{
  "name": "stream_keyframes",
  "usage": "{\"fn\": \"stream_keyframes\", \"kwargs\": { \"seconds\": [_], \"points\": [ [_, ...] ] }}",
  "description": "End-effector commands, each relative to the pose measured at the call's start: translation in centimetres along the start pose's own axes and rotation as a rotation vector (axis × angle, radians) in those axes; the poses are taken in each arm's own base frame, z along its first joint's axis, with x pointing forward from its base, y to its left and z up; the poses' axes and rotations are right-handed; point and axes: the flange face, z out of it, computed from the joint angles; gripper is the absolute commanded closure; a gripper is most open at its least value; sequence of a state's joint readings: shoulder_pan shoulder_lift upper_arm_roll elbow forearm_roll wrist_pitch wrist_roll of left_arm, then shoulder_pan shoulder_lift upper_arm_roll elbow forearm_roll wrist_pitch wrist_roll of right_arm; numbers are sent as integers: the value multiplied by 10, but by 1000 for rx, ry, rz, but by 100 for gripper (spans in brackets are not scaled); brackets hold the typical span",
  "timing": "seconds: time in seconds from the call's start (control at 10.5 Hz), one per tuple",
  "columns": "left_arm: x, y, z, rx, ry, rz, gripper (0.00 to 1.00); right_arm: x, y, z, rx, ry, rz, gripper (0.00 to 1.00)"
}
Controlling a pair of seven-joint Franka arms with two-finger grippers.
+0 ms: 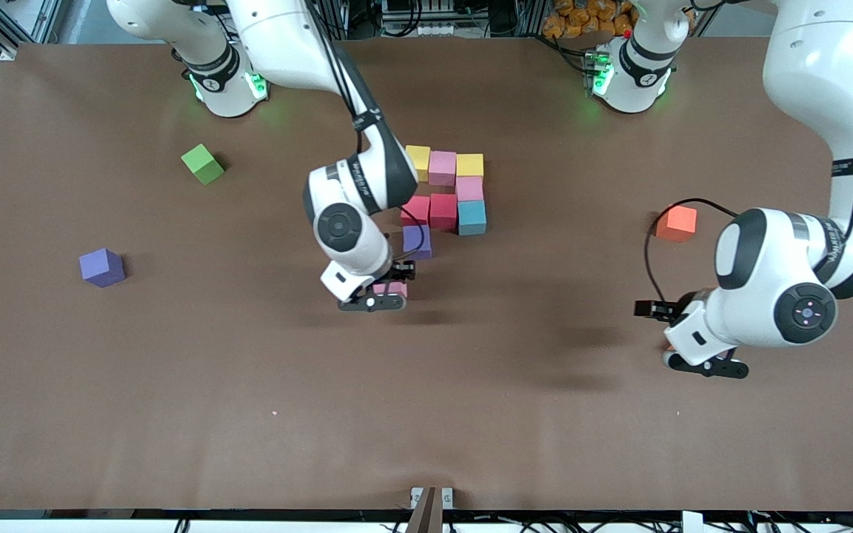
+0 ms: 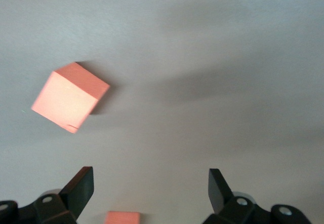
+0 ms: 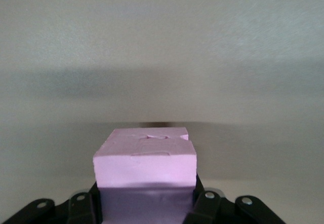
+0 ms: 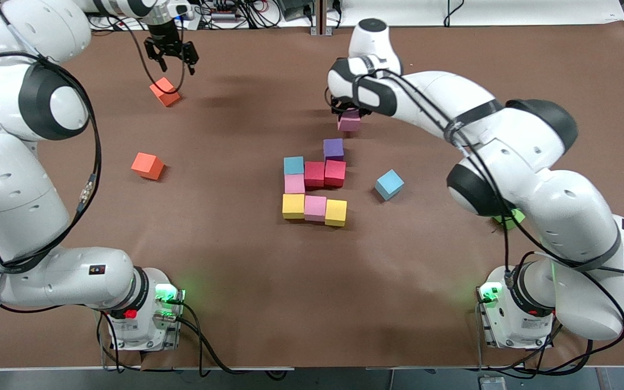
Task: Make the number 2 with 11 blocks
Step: 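Place the lavender cube with the right gripper while the left gripper grasps orange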
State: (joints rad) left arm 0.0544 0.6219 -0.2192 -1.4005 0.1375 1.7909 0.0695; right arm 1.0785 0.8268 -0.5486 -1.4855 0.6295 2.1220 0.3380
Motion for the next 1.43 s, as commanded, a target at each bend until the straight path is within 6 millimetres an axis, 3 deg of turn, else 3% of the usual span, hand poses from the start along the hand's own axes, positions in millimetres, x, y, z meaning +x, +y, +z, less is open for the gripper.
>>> {"fn": "stream_keyframes", "kwargs": {
  "seconds": [0.0,0.19,0.38,0.57,0.86,1.34],
  "points": [
    [-2,-34,-2,57,37,235,0,2,-28,25,-54,20,40,78],
    [5,-80,25,68,101,441,0,-5,-35,29,-60,14,27,78],
    [6,-104,36,74,125,501,0,-13,-43,33,-80,14,-4,78],
    [10,-106,40,123,125,522,0,-18,-47,35,-107,22,-31,78],
    [16,-107,62,112,124,519,0,-28,-58,30,-101,26,-34,78],
    [12,-101,94,75,105,473,0,-32,-54,28,-124,-14,-18,78]
  ]
}}
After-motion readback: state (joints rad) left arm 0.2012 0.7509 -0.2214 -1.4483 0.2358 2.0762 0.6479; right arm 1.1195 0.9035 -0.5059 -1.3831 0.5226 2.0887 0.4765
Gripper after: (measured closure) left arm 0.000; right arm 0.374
